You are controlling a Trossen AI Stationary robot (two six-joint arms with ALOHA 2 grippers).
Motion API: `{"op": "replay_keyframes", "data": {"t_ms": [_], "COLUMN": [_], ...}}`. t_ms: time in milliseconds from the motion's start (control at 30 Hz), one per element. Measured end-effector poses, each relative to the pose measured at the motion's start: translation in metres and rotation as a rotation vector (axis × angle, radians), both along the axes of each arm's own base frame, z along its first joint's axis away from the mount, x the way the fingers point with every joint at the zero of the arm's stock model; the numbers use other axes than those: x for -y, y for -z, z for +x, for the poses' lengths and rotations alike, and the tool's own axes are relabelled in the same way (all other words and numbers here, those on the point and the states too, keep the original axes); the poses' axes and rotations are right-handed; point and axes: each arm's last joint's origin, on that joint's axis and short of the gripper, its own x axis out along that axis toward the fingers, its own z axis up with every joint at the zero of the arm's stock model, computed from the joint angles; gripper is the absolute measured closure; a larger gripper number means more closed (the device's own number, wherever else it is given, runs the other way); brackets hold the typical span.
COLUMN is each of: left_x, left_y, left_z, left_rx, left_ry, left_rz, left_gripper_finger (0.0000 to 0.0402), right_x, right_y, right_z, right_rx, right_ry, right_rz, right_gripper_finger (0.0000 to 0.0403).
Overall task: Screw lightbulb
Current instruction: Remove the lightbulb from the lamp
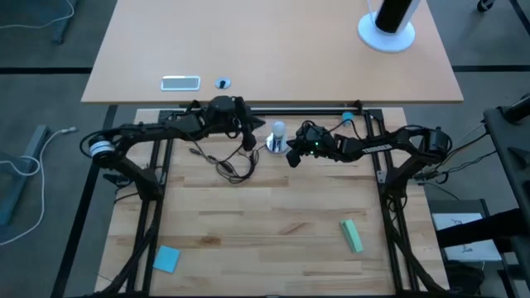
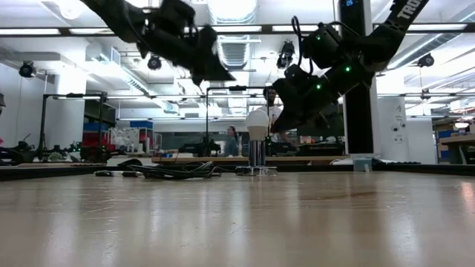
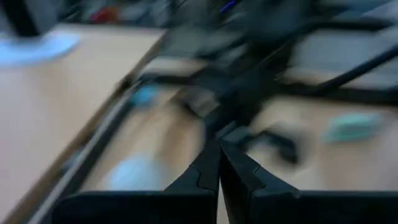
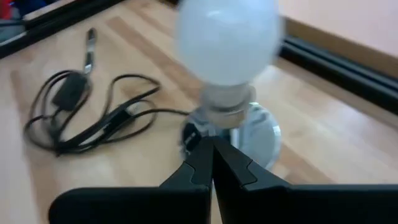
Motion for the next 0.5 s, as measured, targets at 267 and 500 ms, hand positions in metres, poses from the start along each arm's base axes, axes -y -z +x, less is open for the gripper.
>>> {"op": "replay_keyframes", "data": {"t_ms": [267,500], "left_x": [0.075,0.118], "left_y": [-0.016,0.005], "left_z": [0.002,-0.008], "left_rx": [0.105,0.049], "left_ry": [0.082,-0.082], "left_rz": [0.034,0.037], "left_gripper_finger": [0.0401,0.0401], "right_x": [-0.025,-0.031], "right_y": [-0.004,-0.011], "right_z": [0.009,0.013], "right_rx": [0.009,0.070], "right_ry": [-0.135,-0.266], "right_rz": [-0.095,-0.127], "right_gripper_finger": [0.0403,0.0403]}}
